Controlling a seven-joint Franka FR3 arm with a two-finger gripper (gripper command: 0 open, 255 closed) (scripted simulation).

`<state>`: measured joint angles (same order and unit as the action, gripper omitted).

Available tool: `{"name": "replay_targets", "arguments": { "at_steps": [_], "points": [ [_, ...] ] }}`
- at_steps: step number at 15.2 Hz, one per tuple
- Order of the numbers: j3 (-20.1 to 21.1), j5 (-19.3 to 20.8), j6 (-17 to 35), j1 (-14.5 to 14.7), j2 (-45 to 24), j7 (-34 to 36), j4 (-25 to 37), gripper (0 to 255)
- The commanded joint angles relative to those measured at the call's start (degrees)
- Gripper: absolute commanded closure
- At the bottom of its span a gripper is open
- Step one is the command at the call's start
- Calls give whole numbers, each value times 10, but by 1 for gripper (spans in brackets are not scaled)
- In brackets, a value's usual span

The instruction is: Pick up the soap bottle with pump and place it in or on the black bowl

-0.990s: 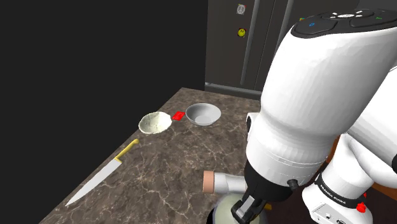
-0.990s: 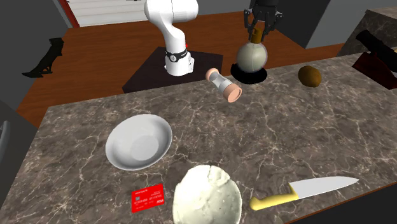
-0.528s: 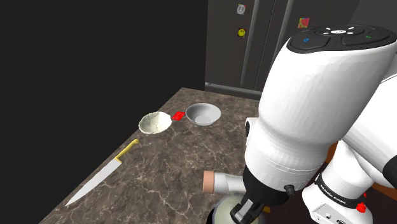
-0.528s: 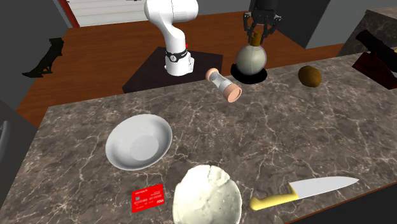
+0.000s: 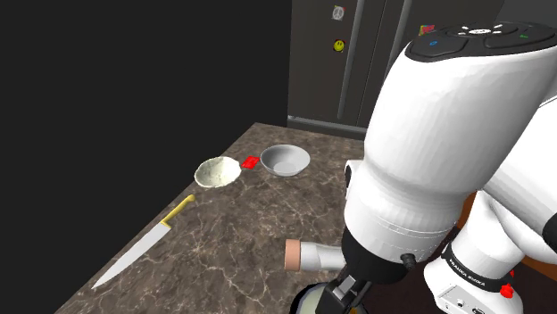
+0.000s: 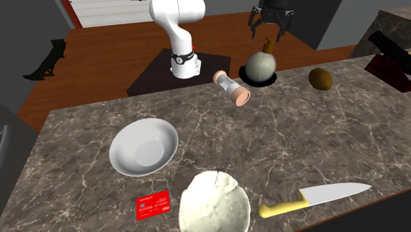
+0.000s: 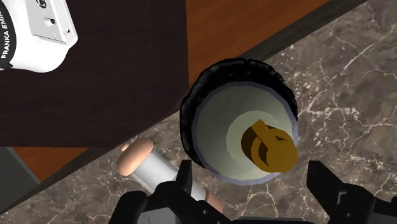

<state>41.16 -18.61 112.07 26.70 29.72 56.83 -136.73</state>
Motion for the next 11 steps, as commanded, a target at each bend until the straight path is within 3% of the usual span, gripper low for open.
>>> {"name": "replay_targets", "arguments": {
  "at_steps": [1, 3, 11],
  "points": [
    [-8, 3, -31, 1, 7, 1, 24, 0],
    [-19, 8, -66, 0, 13, 2, 53, 0],
    [-19, 8, -66, 0, 13, 2, 53, 0]
  ]
}}
